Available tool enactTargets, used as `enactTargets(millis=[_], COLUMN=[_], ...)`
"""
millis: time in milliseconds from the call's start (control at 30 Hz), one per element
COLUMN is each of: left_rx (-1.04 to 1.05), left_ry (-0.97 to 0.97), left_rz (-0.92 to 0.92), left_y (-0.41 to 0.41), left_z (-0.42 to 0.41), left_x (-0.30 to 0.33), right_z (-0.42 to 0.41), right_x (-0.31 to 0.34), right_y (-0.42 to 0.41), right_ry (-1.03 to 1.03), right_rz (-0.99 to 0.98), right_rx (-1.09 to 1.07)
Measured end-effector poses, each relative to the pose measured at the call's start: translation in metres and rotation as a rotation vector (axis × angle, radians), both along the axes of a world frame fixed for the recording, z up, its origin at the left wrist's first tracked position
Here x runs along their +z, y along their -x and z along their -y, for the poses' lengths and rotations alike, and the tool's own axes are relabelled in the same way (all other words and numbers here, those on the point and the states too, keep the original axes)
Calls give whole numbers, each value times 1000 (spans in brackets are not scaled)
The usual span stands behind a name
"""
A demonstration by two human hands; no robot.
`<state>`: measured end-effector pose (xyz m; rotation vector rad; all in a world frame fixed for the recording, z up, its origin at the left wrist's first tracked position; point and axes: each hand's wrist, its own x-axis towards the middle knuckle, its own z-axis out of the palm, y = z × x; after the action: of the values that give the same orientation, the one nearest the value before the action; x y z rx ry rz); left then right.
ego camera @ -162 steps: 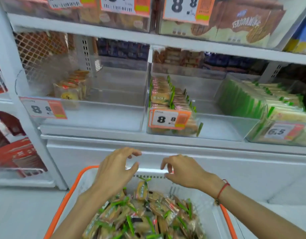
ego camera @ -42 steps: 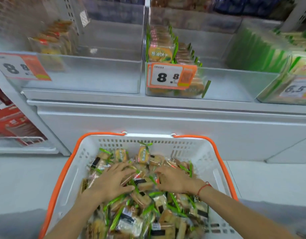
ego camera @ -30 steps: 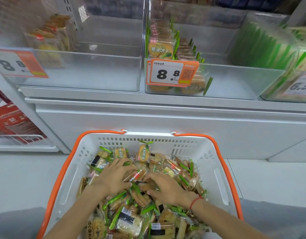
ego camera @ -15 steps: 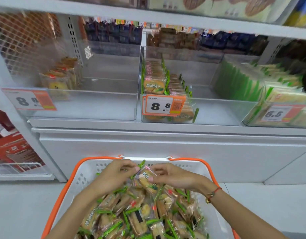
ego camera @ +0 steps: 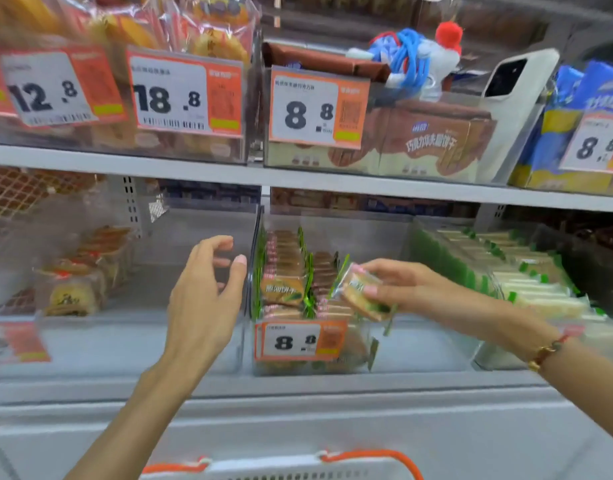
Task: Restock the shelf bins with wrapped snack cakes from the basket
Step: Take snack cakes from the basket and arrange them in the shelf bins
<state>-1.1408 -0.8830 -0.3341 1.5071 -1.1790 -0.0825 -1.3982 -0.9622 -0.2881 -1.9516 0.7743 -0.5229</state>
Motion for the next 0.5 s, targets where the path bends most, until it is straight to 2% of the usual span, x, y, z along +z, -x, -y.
enactTargets(millis=[67, 100, 167, 233, 333, 500], left_rx=[-21, -36, -39, -11, 52, 93], left_ry=[-113, -151, -185, -171, -150, -160], left_rz=[-5, -13, -17, 18, 92, 46], left_y=[-3, -4, -4, -4, 0, 2], left_z=[19, 27, 36, 38, 38, 39], left_x=[2, 2, 0, -1, -4, -5], right_z=[24, 40, 83, 130, 179, 204], right_x=[9, 10, 6, -7, -28, -49], right_y=[7, 9, 8, 4, -7, -27], right_ry=[-51, -10, 213, 440, 558, 564], right_rz=[55, 19, -179, -432, -667, -646], right_rx=[-57, -125, -297, -363, -376, -391])
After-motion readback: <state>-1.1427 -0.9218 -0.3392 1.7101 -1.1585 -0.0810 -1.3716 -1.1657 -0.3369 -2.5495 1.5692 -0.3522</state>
